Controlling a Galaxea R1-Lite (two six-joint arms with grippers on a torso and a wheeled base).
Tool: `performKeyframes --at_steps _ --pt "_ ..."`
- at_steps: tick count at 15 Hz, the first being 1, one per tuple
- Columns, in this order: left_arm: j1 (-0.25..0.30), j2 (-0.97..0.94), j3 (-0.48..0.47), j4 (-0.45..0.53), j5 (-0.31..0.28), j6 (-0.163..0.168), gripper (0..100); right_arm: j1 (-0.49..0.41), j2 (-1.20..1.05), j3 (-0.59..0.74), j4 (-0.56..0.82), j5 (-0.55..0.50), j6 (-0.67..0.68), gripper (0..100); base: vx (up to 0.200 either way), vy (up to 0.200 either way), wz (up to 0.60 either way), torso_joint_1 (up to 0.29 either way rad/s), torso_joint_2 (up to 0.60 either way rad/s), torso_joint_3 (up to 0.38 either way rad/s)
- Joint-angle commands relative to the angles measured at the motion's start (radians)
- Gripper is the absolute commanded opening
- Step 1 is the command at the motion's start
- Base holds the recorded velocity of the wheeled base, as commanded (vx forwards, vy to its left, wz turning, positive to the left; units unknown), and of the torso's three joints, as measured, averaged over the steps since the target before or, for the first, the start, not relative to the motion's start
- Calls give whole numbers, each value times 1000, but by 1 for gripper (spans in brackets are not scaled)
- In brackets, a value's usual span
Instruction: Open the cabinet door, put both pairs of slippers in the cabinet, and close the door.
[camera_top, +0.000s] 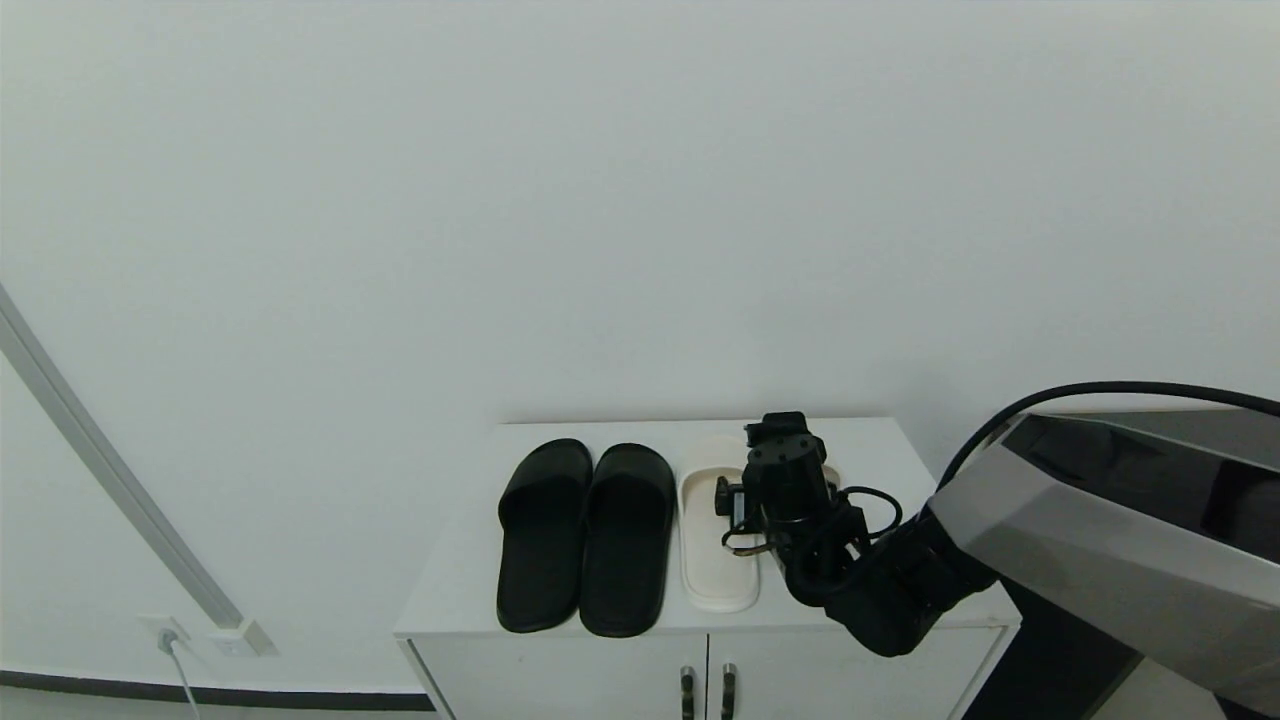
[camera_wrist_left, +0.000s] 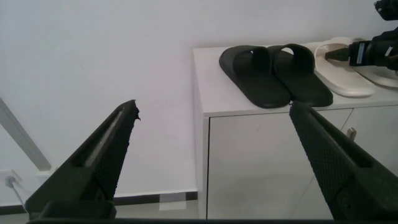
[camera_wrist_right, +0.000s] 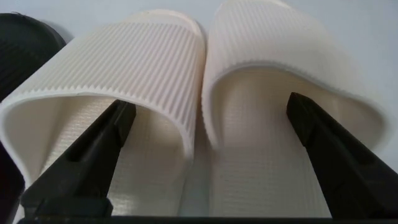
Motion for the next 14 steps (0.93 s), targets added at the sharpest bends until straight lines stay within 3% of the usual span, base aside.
performKeyframes --at_steps 1,3,4,11,13,14 --pt "0 0 0 0 0 1 100 0 20 -27 -1 3 0 100 0 0 0 0 0 0" --pt "0 0 0 0 0 1 100 0 29 -45 -1 14 -2 100 0 0 0 0 0 0" --pt "0 0 0 0 0 -1 100 0 29 -43 -1 22 -5 0 0 0 0 0 0 0" --pt "0 0 0 0 0 -2 100 -6 -20 -17 -27 33 -8 0 0 0 0 0 0 0" --pt "0 0 0 0 0 -4 100 -8 -92 39 -52 80 -19 0 0 0 0 0 0 0" --pt "0 0 0 0 0 -5 100 -8 -195 142 -87 158 -43 0 0 0 0 0 0 0"
